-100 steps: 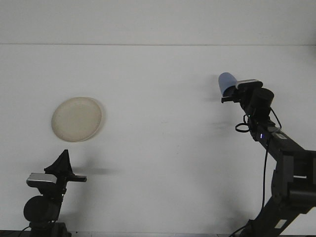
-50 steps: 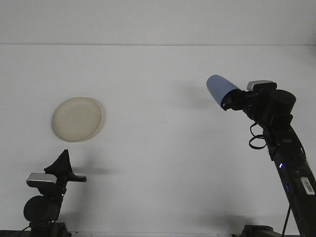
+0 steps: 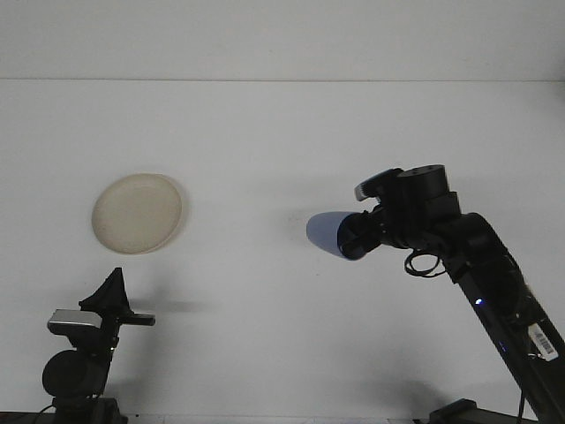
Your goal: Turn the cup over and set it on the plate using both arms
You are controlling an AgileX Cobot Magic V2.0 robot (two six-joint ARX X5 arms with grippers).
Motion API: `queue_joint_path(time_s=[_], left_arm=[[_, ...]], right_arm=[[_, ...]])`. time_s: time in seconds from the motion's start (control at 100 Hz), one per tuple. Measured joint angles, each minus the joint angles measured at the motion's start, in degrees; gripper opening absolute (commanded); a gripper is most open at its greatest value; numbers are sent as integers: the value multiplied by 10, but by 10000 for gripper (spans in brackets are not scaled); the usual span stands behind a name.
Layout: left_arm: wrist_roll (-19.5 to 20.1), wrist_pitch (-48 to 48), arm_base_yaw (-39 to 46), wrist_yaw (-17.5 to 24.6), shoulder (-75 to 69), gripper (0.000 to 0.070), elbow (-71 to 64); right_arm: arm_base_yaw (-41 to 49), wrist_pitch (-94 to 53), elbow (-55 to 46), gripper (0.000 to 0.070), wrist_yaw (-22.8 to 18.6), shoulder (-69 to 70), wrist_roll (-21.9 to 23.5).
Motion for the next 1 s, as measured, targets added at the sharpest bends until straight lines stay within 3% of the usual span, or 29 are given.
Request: queue_joint_path(time_s=[0.29, 0.47, 0.72, 1.0], left_arm=[[-2, 0, 0, 0, 0, 13, 0], [-17, 0, 0, 0, 0, 13, 0], [-52, 0, 0, 0, 0, 13, 0], [-61, 0, 0, 0, 0, 13, 0]], right_arm=[[151, -153, 102, 0, 105, 107, -40], [214, -180, 131, 0, 139, 180, -45], [246, -204, 136, 0, 152, 254, -50], [248, -207, 137, 0, 152, 279, -52]])
